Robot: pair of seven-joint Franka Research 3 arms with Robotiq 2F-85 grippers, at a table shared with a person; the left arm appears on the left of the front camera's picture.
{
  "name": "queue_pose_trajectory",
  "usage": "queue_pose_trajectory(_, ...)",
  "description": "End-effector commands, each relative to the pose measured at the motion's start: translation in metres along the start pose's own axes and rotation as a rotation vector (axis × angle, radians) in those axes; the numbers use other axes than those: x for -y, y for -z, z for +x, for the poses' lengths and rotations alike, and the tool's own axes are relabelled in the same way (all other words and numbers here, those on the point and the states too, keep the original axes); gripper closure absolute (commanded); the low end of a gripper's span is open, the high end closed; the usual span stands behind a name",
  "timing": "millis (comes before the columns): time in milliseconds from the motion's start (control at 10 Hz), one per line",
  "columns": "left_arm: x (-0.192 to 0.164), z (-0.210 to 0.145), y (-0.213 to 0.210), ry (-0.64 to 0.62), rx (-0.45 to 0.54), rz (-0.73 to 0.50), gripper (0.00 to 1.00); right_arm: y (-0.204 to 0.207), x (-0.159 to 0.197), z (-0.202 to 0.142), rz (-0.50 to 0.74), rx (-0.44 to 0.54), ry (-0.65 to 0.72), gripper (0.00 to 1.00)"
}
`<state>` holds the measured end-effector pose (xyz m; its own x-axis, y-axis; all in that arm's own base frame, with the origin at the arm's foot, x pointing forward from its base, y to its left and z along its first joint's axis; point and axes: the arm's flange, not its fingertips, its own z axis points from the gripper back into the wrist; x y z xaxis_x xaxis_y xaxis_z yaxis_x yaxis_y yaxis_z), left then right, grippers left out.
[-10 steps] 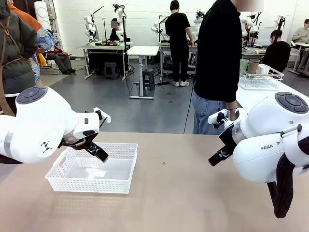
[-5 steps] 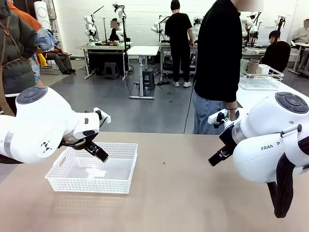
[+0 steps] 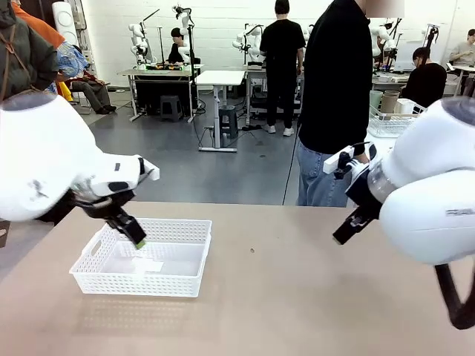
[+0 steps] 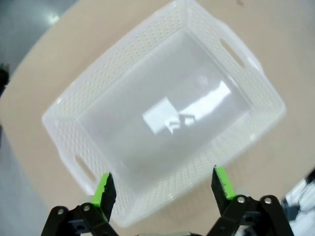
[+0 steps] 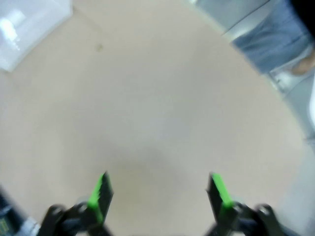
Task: Clean and organize the cups into the basket.
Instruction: Pick up the Organizing basket and move it to the center of the table, then pick up the Reusable plastic cup from the right side of the table and place it inside the Organizing basket.
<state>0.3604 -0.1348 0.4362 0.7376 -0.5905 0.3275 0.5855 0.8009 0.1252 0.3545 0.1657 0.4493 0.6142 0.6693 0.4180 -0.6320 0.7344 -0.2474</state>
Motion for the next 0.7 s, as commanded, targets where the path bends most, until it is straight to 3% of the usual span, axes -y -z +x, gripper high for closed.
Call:
queue_pose_trajectory(0, 0.002, -0.051, -0.048, 0.064, -0.085, 0.007, 0.0, -0.047, -0.035, -0.08, -0.044, -0.129, -0.033, 0.0)
queue_pose_trajectory(200, 0.005, -0.065, -0.061, 0.102, -0.114, 0.015, 0.0, -0.063, -0.05, -0.105, -0.038, -0.237, -0.099, 0.0)
queue_pose_trajectory(300, 0.007, -0.066, -0.058, 0.092, -0.049, 0.071, 0.0, -0.067, -0.054, -0.109, -0.111, -0.194, -0.12, 0.0)
queue_pose_trajectory(400, 0.004, -0.039, -0.066, 0.062, -0.117, -0.015, 0.0, -0.067, -0.017, -0.032, -0.029, -0.197, -0.048, 0.0)
queue_pose_trajectory(600, 0.004, -0.039, -0.066, 0.062, -0.117, -0.015, 0.0, -0.067, -0.017, -0.032, -0.029, -0.197, -0.048, 0.0)
